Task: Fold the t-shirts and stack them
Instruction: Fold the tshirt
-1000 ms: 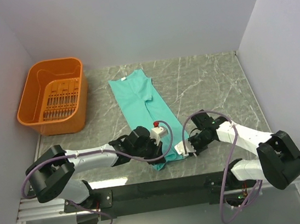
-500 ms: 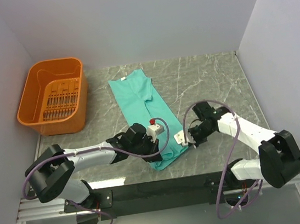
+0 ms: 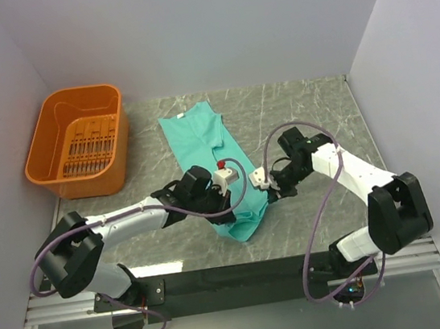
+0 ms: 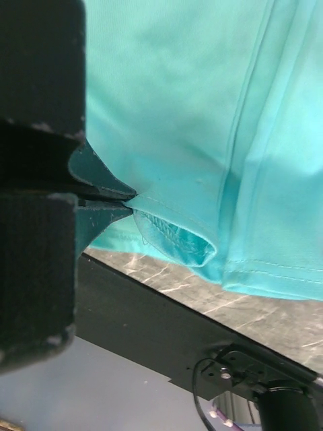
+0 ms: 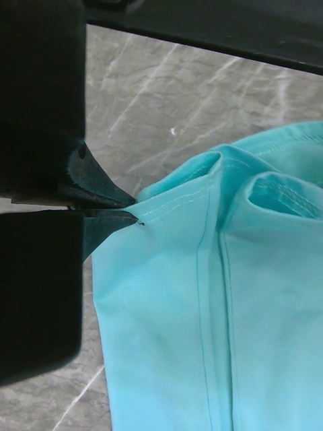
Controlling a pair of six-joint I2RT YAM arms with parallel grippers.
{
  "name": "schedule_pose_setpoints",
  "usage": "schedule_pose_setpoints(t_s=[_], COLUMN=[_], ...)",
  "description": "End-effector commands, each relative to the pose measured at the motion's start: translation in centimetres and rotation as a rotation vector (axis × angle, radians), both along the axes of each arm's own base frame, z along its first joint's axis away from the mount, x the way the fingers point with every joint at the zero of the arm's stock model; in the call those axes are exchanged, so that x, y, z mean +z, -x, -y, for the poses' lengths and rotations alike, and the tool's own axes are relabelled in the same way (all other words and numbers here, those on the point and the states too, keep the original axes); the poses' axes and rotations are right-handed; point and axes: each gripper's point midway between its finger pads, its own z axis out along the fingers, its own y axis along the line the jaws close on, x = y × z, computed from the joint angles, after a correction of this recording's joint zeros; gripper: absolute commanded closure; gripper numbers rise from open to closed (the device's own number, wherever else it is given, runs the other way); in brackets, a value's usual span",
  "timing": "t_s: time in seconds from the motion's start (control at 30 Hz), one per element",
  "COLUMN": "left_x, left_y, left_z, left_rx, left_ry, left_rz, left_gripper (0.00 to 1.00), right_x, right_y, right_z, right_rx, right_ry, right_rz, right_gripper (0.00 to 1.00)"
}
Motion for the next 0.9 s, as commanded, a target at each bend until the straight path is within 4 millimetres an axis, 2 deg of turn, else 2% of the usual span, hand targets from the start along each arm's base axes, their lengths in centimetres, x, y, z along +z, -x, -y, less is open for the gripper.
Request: schedule_pose_setpoints(t_s=[0.0,0.13,0.27,0.3,0.37,0.5,0.53,0.57,0.63,0.67,0.73,0.8,0.83,0.87], left_x=[3.0,3.3,3.4,3.4,3.7,4.3,4.8,4.7,5.1,4.6,5.1,4.7,5.2,4.8], left_y=[-1.5,-2.9,-4.2,-4.6,-6.0,-8.4,-9.5,-10.0,-11.6,-12.0,-13.7,-14.8,-15.9,-16.6], left_z=[0.5,-0.1,-0.6,-0.7,-1.0,-2.0,-2.5,-2.9,-3.9,-4.3,-5.1,-5.6,-6.2,-6.4], left_rx=[-0.029,-0.012,0.003,0.007,0.028,0.055,0.076,0.087,0.115,0.119,0.144,0.159,0.178,0.187], left_ry=[0.063,0.072,0.074,0.075,0.079,0.077,0.082,0.073,0.075,0.06,0.062,0.052,0.06,0.055], left_rz=[0.062,0.059,0.056,0.058,0.061,0.073,0.084,0.078,0.089,0.079,0.087,0.078,0.091,0.085], left_gripper=[0.99,0.99,0.99,0.99,0.99,0.99,0.99,0.99,0.99,0.99,0.99,0.99,0.99,0.99], right_x=[2.2,3.1,4.2,3.9,4.7,4.5,4.6,5.4,5.0,5.0,5.2,5.2,5.4,6.0], right_y=[-1.0,-2.6,-5.0,-5.4,-6.8,-9.7,-10.4,-11.4,-12.6,-13.5,-14.7,-16.4,-17.0,-17.9], right_z=[-1.2,-1.9,-2.6,-2.8,-3.4,-4.5,-4.8,-5.0,-5.6,-5.9,-6.3,-6.8,-7.0,-7.4], right_rx=[-0.067,-0.117,-0.205,-0.215,-0.254,-0.338,-0.349,-0.366,-0.383,-0.402,-0.418,-0.465,-0.473,-0.493], right_ry=[-0.065,-0.084,-0.112,-0.109,-0.119,-0.124,-0.134,-0.147,-0.147,-0.15,-0.159,-0.163,-0.17,-0.181], right_rz=[-0.069,-0.118,-0.169,-0.196,-0.211,-0.279,-0.284,-0.278,-0.298,-0.312,-0.315,-0.334,-0.326,-0.325], right_gripper=[1.0,1.0,1.0,1.0,1.0,1.0,1.0,1.0,1.0,1.0,1.0,1.0,1.0,1.0])
